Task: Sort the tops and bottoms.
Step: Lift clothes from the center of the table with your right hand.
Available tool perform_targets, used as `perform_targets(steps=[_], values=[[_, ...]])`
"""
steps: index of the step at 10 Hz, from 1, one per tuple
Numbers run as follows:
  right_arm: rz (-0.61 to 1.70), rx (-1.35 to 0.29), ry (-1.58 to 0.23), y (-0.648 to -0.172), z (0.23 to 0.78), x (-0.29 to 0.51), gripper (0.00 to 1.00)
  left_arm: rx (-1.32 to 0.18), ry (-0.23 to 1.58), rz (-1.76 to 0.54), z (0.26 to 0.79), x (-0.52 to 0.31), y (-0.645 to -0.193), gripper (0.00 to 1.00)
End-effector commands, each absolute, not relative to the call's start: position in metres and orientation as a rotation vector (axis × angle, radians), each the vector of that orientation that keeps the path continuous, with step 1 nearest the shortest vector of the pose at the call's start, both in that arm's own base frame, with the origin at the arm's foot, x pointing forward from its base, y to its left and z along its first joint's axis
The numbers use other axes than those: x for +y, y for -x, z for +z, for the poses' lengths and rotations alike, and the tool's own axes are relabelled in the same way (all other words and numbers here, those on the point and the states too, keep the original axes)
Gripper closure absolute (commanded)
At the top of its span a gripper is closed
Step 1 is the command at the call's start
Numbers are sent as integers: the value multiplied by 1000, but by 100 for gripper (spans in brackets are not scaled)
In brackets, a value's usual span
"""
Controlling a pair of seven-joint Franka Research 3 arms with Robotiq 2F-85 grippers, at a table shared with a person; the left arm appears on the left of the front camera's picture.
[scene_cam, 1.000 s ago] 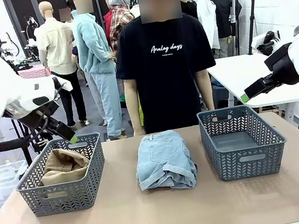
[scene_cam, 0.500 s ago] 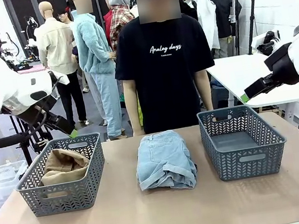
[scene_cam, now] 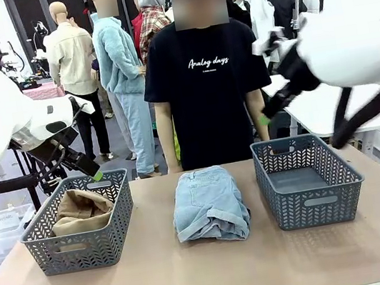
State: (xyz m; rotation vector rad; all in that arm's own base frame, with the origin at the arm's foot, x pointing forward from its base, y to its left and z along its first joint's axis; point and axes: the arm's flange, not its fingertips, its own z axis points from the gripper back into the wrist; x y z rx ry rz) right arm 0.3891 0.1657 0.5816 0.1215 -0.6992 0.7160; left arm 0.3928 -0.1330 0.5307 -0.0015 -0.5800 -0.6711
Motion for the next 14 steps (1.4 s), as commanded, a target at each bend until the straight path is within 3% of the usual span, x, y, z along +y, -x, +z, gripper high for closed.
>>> perform_targets(steps=[1, 3, 10, 14], values=[[790, -606, -112, -454, 594, 201, 0, -579, -4, -688, 530, -131, -392, 0], [815, -450, -130, -498, 569, 242, 0, -579, -4, -688, 530, -131, -392, 0], [770, -187, -61, -529, 428, 328, 0, -579, -4, -688, 530, -131, -392, 0], [739, -85, -5, -548, 388, 331, 0, -579, -4, -688, 530, -131, -392, 0]])
